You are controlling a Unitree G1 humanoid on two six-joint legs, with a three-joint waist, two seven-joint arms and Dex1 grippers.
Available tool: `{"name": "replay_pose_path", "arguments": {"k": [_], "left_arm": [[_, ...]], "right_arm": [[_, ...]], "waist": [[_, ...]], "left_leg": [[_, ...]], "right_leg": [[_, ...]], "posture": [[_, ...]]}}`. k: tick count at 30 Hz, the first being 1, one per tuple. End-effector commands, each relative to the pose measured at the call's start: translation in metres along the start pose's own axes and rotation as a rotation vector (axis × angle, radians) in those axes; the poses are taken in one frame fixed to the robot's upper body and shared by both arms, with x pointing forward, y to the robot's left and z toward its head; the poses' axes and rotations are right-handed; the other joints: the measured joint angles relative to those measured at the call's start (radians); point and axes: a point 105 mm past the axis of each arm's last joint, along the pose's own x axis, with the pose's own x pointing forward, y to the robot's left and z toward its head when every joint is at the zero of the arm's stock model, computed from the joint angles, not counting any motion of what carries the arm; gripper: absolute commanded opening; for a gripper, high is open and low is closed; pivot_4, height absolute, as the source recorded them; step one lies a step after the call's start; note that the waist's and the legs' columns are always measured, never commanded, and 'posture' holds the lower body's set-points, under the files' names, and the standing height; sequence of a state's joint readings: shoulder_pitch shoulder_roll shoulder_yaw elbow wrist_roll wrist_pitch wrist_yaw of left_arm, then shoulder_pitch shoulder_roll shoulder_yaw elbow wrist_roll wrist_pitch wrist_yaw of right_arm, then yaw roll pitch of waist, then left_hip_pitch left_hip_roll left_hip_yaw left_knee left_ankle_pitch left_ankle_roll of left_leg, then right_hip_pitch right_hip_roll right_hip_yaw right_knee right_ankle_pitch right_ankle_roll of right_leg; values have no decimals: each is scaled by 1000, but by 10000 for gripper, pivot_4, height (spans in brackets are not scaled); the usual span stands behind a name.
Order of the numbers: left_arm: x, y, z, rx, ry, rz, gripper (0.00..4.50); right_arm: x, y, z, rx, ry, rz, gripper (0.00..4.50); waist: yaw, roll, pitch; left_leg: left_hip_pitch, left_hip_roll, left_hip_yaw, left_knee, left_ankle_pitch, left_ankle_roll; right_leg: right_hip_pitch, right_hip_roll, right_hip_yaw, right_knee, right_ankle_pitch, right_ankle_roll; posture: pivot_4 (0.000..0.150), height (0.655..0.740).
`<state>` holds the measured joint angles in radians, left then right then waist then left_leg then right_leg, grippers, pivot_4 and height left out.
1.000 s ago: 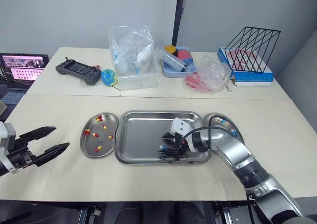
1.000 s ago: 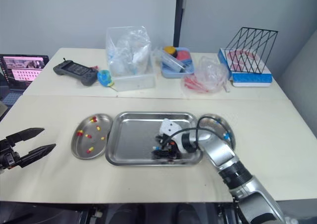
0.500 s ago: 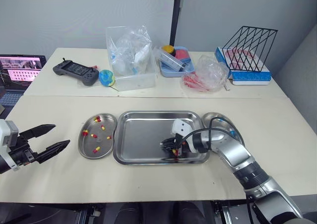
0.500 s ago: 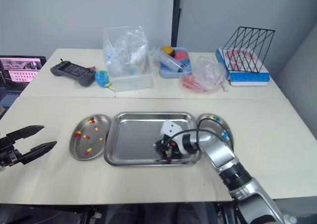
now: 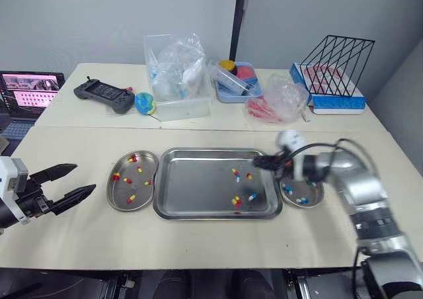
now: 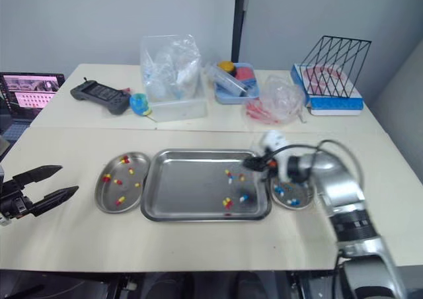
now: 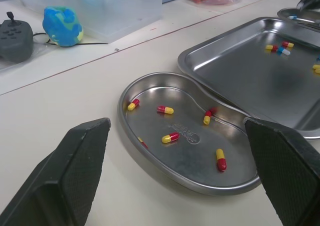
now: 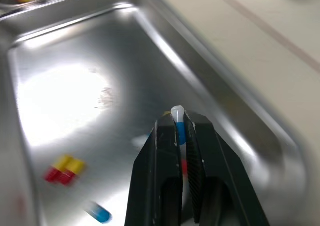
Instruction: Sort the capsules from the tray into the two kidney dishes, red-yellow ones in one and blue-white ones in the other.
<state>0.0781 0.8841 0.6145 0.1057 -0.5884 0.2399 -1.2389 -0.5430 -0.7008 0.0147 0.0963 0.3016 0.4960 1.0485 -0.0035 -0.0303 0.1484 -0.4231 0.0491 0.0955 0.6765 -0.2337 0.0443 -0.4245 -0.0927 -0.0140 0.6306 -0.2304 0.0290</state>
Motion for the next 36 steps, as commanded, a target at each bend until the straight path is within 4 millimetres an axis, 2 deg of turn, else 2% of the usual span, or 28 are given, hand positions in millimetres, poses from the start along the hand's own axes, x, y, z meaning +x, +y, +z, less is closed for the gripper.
{"name": "replay_pose_path", "arguments": {"k": [1, 6, 8, 11, 14, 18, 20, 21, 24, 29, 33, 36], "left_arm": [[0, 3, 9, 49, -14, -9, 45000], [5, 4, 9, 49, -18, -24, 45000], [8, 6, 11, 56, -24, -26, 45000], [9, 7, 12, 62, -28, -26, 45000], [7, 8, 10, 56, -24, -20, 45000], [6, 13, 12, 50, -35, 2, 45000], [5, 21, 11, 45, -42, 30, 45000], [4, 25, 13, 43, -52, 46, 45000], [1, 30, 11, 47, -54, 62, 45000], [-5, 34, 3, 42, -42, 76, 45000], [-8, 37, -3, 33, -37, 99, 45000], [-10, 41, -5, 30, -38, 122, 45000]], "right_arm": [[-22, -9, -14, 34, 36, -49, 447], [-38, -18, -28, 56, 67, -122, 447], [-44, -21, -41, 43, 127, -147, 447], [-49, -26, -52, 47, 168, -185, 10267], [-52, -31, -39, 61, 106, -208, 20799], [-57, -36, -37, 48, 102, -240, 34445], [-71, -47, -21, 37, 46, -297, 41696], [-84, -56, -12, 35, 8, -349, 44631], [-117, -69, -4, 41, -52, -450, 44631], [-160, -79, -9, 73, -134, -572, 44631], [-197, -87, -40, 95, -113, -754, 44631], [-205, -87, -56, 108, -107, -807, 44631]], "waist": [[-2, 0, 0], [-13, 1, 0], [-12, 1, 0], [-11, 1, 0], [-10, 1, 0], [-10, 1, 0], [-9, 1, 0], [-7, 1, 0], [-1, 2, 1], [-1, 1, 1], [-1, 1, 1], [-4, 2, 1]], "left_leg": [[0, 0, 0, 0, 0, 0], [1, 0, 1, -1, 0, 0], [1, 0, 2, -1, 0, 0], [1, 0, 2, 0, 0, 0], [1, 0, 2, 0, 0, 0], [1, 0, 2, 0, 0, 0], [1, 0, 2, 0, 0, 0], [1, 0, 2, 0, 0, 0], [0, -1, 2, 0, 0, 0], [1, 0, 2, -1, -1, 1], [1, 0, 6, 0, -1, 1], [2, 0, 10, 0, -1, 1]], "right_leg": [[0, 0, 0, 0, 0, 0], [0, 1, 1, 1, 0, -1], [0, 1, 2, 1, 0, 0], [0, 1, 2, 1, 0, 0], [0, 1, 2, 1, 0, 0], [0, 1, 2, 1, 0, 0], [0, 1, 2, 1, 0, 0], [0, 1, 2, 1, 0, 0], [0, 0, 2, 1, 0, 0], [1, 1, 1, -1, 0, 1], [1, 0, 2, 0, 0, 0], [1, 0, 2, 0, 0, 1]], "posture": [[1500, 7400], [1500, 7400], [1500, 7400], [1500, 7400], [1500, 7400], [1500, 7400], [1500, 7400], [1500, 7400], [1500, 7400], [1500, 7400], [1500, 7400], [1500, 7400]]}}
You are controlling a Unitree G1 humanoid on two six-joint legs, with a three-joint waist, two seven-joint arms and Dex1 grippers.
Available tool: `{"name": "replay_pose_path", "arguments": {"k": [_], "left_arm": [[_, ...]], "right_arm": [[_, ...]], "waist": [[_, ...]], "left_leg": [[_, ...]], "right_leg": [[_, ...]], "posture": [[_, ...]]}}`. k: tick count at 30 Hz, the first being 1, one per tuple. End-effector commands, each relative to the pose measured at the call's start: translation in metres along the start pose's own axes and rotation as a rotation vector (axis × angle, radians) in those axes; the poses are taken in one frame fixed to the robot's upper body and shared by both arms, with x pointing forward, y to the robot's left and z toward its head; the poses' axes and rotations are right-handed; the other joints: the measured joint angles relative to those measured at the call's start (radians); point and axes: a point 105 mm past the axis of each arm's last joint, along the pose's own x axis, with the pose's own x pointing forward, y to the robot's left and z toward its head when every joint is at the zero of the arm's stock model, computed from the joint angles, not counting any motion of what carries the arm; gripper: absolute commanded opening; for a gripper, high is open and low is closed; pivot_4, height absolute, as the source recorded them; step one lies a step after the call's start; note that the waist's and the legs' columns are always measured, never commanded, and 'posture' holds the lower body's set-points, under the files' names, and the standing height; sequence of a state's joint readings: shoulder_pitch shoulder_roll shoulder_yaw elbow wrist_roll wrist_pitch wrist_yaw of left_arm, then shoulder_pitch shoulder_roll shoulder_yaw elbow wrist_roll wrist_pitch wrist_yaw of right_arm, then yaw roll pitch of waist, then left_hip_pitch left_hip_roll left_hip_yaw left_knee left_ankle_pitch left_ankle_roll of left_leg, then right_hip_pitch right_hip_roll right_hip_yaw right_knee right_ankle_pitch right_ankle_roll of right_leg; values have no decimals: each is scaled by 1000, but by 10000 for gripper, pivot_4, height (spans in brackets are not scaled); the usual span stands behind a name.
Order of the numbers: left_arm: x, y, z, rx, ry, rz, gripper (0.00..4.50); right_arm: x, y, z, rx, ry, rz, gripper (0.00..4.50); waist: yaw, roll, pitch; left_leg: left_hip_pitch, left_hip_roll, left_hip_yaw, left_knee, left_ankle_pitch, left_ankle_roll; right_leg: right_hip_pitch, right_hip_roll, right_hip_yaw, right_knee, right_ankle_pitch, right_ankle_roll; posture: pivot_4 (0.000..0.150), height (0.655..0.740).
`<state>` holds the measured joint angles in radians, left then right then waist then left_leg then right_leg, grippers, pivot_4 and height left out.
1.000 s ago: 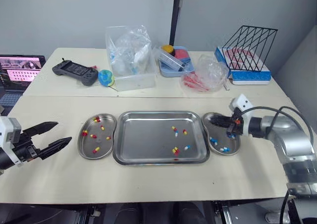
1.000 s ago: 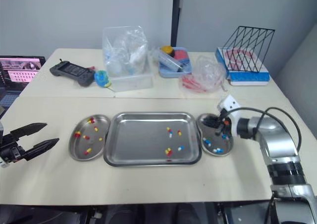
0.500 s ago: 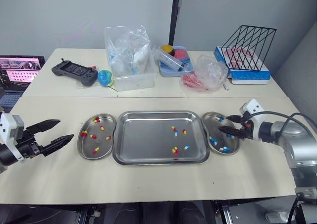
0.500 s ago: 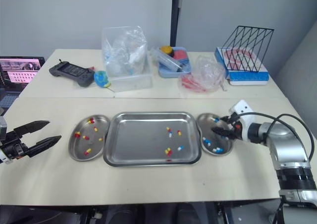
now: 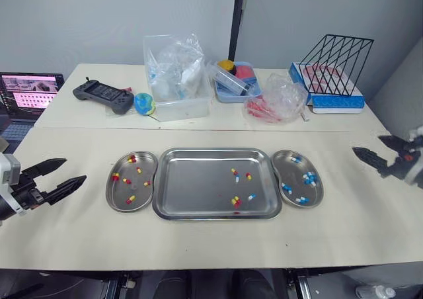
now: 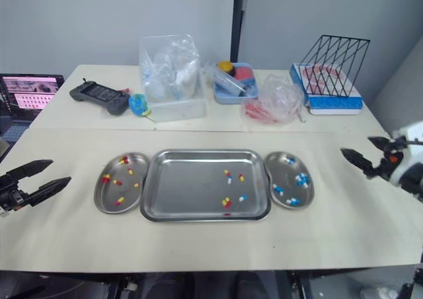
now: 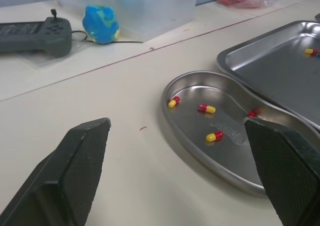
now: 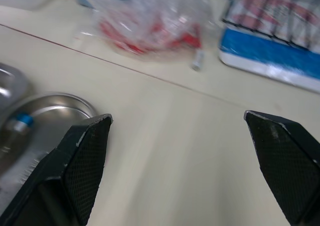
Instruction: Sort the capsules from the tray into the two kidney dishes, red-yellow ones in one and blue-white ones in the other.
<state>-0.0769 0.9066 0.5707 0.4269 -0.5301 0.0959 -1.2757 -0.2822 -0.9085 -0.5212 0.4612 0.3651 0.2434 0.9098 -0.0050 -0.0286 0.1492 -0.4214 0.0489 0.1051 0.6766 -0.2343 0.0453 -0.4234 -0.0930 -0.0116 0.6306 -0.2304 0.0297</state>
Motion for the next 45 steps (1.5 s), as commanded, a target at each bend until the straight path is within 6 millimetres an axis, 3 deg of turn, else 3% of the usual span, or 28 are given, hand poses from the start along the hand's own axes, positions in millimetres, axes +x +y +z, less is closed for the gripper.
{"name": "replay_pose_path", "arguments": {"k": [1, 6, 21, 27, 30, 34, 38, 41, 45], "left_arm": [[-4, 7, 10, 53, -19, 30, 45000], [-3, 8, 10, 56, -21, 31, 45000], [2, 7, 13, 63, -25, 9, 45000], [17, -1, 27, 82, -40, -76, 45000], [40, -28, 34, 128, -20, -239, 45000], [61, -49, 50, 139, -42, -361, 45000], [93, -110, 58, 175, 71, -690, 45000], [117, -140, 72, 194, 41, -811, 45000], [134, -160, 69, 237, 51, -883, 45000]], "right_arm": [[-10, -13, 8, -26, -69, -72, 44631], [-8, -9, -1, -10, -64, -66, 44631], [-4, -3, 0, -21, -49, -49, 44631], [-8, 1, 2, -27, -35, -30, 44631], [-9, 23, 5, 20, -17, 85, 44631], [-14, 47, 7, 44, 8, 192, 44631], [-29, 65, 5, 83, 49, 253, 44631], [-42, 78, 3, 92, 65, 290, 44631], [-50, 85, 3, 89, 72, 289, 44631]], "waist": [[-6, 0, 0], [-15, 0, 0], [-9, 0, 0], [-5, 0, 0], [-5, 0, 0], [-3, 0, 0], [4, 1, 0], [18, 1, 0], [16, 1, 0]], "left_leg": [[0, 0, 1, 0, 0, 0], [2, 1, 2, 0, 0, 0], [2, 1, 3, 0, 0, 0], [2, 1, 3, 0, 0, 0], [2, 1, 3, 0, 0, 0], [2, 1, 3, 0, 0, 0], [2, 0, 3, 0, 0, 0], [1, -1, 3, 2, 0, 1], [1, -3, 2, 3, 0, 1]], "right_leg": [[0, 0, 1, 0, 0, 0], [0, 1, 2, 1, 0, 0], [0, 0, 3, 1, 0, 0], [1, 0, 3, 1, 0, 0], [1, 0, 3, 1, 0, 0], [1, 1, 4, 2, 1, 1], [2, 1, 4, 1, 1, 2], [2, 2, 5, 1, 1, 3], [3, 4, 6, 1, 1, 4]], "posture": [[1500, 7400], [1500, 7400], [1500, 7400], [1500, 7400], [1500, 7400], [1500, 7400], [1500, 7400], [1500, 7400], [1500, 7400]]}}
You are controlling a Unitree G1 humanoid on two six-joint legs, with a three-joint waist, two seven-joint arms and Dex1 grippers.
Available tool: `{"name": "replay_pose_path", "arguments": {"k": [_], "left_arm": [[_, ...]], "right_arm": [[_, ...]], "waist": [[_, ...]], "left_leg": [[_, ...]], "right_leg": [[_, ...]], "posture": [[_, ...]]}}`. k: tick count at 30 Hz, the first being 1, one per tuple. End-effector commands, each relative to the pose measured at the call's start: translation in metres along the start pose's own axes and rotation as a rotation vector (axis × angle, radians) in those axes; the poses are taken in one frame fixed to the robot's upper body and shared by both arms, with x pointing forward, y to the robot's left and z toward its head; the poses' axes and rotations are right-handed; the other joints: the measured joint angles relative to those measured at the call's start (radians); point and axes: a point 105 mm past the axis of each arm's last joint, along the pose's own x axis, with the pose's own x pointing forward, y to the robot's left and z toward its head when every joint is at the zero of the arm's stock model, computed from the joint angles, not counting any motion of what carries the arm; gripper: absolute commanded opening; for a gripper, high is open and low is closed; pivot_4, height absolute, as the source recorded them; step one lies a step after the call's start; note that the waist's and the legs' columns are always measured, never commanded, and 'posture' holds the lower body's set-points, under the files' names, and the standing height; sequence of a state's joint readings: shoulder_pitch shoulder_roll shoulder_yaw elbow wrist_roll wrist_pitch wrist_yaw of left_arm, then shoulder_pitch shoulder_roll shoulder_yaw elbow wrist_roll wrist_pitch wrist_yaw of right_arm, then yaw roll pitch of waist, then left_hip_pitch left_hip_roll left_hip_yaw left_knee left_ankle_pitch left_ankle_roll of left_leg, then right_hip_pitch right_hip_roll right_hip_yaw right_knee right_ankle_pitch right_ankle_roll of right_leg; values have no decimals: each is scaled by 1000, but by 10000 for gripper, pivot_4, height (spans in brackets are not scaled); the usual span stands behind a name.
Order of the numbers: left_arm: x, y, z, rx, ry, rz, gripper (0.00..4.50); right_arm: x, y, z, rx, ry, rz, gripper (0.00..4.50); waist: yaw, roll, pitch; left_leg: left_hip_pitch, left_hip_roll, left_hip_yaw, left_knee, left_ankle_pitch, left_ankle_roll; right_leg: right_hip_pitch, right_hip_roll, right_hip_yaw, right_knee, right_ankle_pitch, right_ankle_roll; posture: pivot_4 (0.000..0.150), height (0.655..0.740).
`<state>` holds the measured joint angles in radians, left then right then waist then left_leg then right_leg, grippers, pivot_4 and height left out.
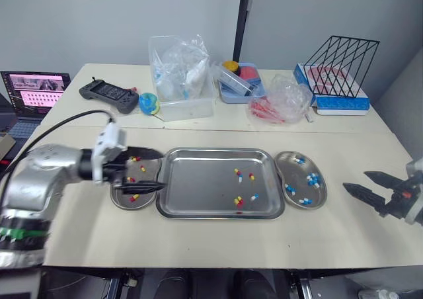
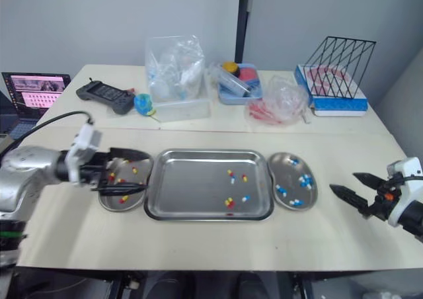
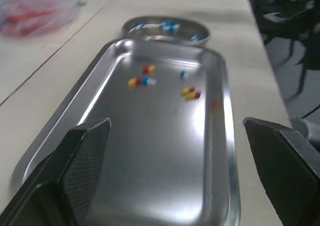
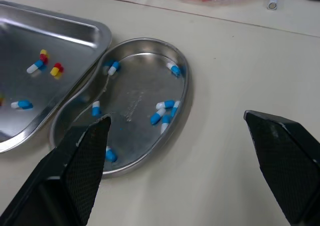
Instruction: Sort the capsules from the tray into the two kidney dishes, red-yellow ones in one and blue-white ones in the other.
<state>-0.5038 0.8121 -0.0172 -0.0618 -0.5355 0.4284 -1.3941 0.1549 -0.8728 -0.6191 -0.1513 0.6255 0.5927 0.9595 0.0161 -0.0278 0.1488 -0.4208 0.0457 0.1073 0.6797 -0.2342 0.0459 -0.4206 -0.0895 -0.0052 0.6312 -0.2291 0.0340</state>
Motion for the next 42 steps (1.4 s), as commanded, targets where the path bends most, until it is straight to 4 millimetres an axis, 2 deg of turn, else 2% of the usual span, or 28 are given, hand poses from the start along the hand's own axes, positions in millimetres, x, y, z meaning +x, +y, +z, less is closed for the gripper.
{"name": "replay_pose_path", "arguments": {"k": [1, 3, 5, 7, 10, 15, 18, 20, 32, 33, 35, 42], "left_arm": [[16, -3, -3, 53, 58, -66, 45000], [46, -1, -6, 76, 70, -164, 45000], [65, -3, -11, 93, 102, -255, 45000], [77, -3, -18, 140, 134, -311, 45000], [94, 4, -17, 101, 128, -339, 45000], [121, 11, -27, 203, 158, -390, 45000], [137, 13, -32, 245, 158, -424, 37631], [143, 10, -36, 247, 176, -471, 30935], [162, 10, -40, 296, 164, -484, 30935], [163, 9, -41, 298, 164, -489, 26216], [163, 8, -41, 303, 164, -496, 20525], [166, 10, -42, 314, 192, -505, 20525]], "right_arm": [[-11, 6, 11, -11, -40, -12, 44631], [-18, 14, 7, -32, -31, -32, 44631], [-23, 16, 5, -44, -36, -61, 44631], [-26, 19, 4, -38, -47, -83, 44631], [-29, 17, 4, -32, -54, -126, 44631], [-34, 15, 7, -35, -78, -176, 44631], [-37, 16, 5, -37, -76, -193, 45000], [-38, 16, 4, -40, -73, -204, 45000], [-43, 15, 1, -48, -66, -255, 45000], [-43, 14, 1, -49, -66, -259, 45000], [-44, 13, 0, -46, -62, -265, 45000], [-36, 14, 0, -46, -57, -252, 45000]], "waist": [[-9, 0, 0], [-4, 0, 0], [10, 0, 0], [9, 0, 0], [0, 0, 0], [-2, 0, 0], [-1, 0, 0], [-1, 0, 0], [-1, 0, 0], [-2, 0, 0], [-3, 0, 0], [-2, 0, 0]], "left_leg": [[0, 0, 0, 0, 0, 0], [1, 0, 0, -1, 0, 0], [0, -1, 0, 0, 0, 0], [-1, -2, -1, 1, 1, 1], [-1, -5, -2, 1, 0, 3], [-2, -10, -11, 1, 1, 5], [-4, -11, -12, 1, 0, 6], [-4, -12, -13, 1, 0, 6], [-5, -12, -16, 2, 0, 7], [-5, -12, -16, 2, 0, 7], [-5, -12, -16, 2, 0, 7], [-5, -12, -16, 2, 0, 7]], "right_leg": [[0, 1, 2, 0, 0, 0], [-1, 2, 3, 0, 0, 0], [0, 3, 3, 0, 0, 1], [-1, 4, 7, -1, 0, 2], [-1, 4, 14, -1, 0, 4], [-1, 4, 18, -2, -1, 7], [-1, 4, 18, -2, -1, 7], [-1, 4, 18, -2, -1, 8], [0, 3, 18, -2, -1, 9], [-1, 3, 18, -2, -1, 9], [-1, 3, 18, -2, -1, 9], [0, 3, 18, -2, -1, 9]], "posture": [[1500, 7400], [1500, 7400], [1500, 7400], [1500, 7400], [1500, 7400], [1500, 7400], [1500, 7400], [1500, 7400], [1500, 7400], [1500, 7400], [1500, 7400], [1500, 7400]]}}
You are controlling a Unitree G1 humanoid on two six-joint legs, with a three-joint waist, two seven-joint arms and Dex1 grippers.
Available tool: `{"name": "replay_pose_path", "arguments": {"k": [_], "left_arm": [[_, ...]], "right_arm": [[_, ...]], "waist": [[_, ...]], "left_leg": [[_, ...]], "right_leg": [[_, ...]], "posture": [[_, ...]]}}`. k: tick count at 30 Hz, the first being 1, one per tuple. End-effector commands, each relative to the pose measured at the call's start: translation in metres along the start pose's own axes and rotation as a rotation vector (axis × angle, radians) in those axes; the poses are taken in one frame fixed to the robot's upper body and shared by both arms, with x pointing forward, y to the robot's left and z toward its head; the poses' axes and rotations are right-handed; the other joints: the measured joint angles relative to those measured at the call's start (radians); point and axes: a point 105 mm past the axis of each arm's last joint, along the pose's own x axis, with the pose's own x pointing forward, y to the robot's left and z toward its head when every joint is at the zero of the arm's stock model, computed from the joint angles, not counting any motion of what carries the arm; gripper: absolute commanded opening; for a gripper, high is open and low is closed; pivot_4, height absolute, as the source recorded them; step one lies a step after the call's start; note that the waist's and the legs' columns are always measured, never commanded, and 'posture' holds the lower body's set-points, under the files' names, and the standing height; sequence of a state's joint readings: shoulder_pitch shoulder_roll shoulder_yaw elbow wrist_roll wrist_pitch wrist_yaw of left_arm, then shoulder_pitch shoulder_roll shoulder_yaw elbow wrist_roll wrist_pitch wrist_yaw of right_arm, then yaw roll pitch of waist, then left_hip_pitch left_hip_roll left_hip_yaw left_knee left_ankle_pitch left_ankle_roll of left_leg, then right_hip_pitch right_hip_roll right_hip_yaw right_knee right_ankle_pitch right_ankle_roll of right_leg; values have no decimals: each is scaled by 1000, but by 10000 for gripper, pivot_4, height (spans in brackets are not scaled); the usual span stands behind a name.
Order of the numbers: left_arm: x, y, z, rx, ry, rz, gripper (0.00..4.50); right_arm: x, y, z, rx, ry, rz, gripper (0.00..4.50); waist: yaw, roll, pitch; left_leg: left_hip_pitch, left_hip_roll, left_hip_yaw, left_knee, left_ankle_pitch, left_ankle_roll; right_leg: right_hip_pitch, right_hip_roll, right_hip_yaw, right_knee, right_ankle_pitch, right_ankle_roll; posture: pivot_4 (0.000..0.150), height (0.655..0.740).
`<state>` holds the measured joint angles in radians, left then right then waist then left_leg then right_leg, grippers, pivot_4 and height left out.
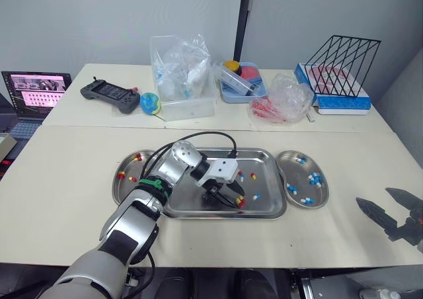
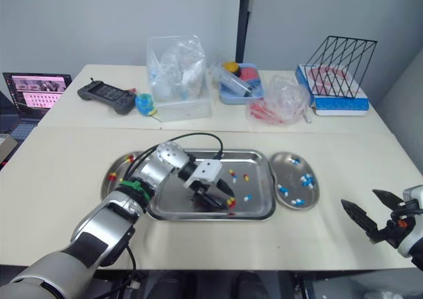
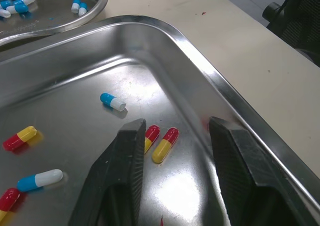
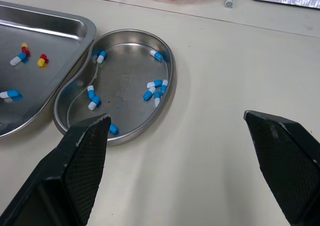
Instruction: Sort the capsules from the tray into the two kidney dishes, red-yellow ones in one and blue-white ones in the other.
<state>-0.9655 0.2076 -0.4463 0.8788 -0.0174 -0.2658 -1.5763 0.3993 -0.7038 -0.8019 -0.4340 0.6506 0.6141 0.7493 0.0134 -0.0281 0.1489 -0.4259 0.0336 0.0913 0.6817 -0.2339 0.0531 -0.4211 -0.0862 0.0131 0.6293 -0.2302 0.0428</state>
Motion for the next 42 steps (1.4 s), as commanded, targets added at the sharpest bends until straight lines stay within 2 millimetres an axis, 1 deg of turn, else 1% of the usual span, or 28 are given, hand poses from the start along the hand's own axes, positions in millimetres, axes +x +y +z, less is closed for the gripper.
{"name": "replay_pose_path", "arguments": {"k": [1, 5, 14, 18, 25, 28, 30, 31, 32, 38, 42], "left_arm": [[-2, 8, 9, 57, 15, 10, 20525], [0, 5, 3, 47, 59, -30, 20525], [2, 6, -6, 42, 98, -16, 20525], [10, 10, -3, 40, 85, -9, 20525], [13, 9, -3, 26, 85, -29, 20525], [14, 9, -4, 26, 92, -29, 12625], [14, 9, -5, 26, 100, -27, 6084], [14, 9, -5, 25, 101, -26, 1979], [14, 9, -5, 24, 101, -25, 159], [11, 11, -6, 18, 100, 1, 159], [1, 18, 3, 2, 54, 43, 159]], "right_arm": [[1, -2, 12, -44, -35, -11, 45000], [2, -3, 13, -44, -35, -16, 45000], [4, -3, 9, -14, -14, -7, 45000], [4, -4, 10, -16, -7, -10, 45000], [4, -3, 7, -17, 8, -9, 45000], [4, -4, 5, -20, 19, -11, 45000], [5, -4, 5, -21, 20, -10, 45000], [6, -5, 6, -24, 20, -11, 45000], [7, -5, 6, -26, 20, -12, 45000], [9, -6, 7, -32, 22, -11, 45000], [11, -6, 7, -34, 20, -6, 45000]], "waist": [[0, 0, 0], [0, 0, 0], [0, 0, 0], [2, 0, 0], [0, 0, 0], [1, 0, 0], [0, 0, 0], [0, 0, 0], [-1, 0, 0], [0, 0, 0], [-1, 0, 0]], "left_leg": [[0, 0, 0, 0, 0, 0], [0, 0, 0, 0, 0, 0], [0, 0, 0, 0, 0, 0], [0, 0, 0, 0, 0, 0], [0, 0, 0, 0, 0, 0], [0, 0, 0, 0, 0, 0], [0, 0, 0, 0, 0, 0], [0, 0, 0, 0, 0, 0], [0, 0, 0, 0, 0, 0], [0, 0, 0, 0, 0, 0], [0, 0, 0, 0, 0, 0]], "right_leg": [[0, 0, 0, 0, 0, 0], [0, 0, 0, 0, 0, 0], [0, 0, 0, 0, 0, 0], [0, 0, 0, 0, 0, 0], [0, 0, 0, 0, 0, 0], [0, 0, 0, 0, 0, 0], [0, 0, 0, 0, 0, 0], [0, 0, 0, 0, 0, 0], [0, 0, 0, 0, 0, 0], [1, 0, 0, 0, 0, 0], [1, 0, 0, 0, 0, 0]], "posture": [[1500, 7400], [1500, 7400], [1500, 7400], [1500, 7400], [1500, 7400], [1500, 7400], [1500, 7400], [1500, 7400], [1500, 7400], [1500, 7400], [1500, 7400]]}}
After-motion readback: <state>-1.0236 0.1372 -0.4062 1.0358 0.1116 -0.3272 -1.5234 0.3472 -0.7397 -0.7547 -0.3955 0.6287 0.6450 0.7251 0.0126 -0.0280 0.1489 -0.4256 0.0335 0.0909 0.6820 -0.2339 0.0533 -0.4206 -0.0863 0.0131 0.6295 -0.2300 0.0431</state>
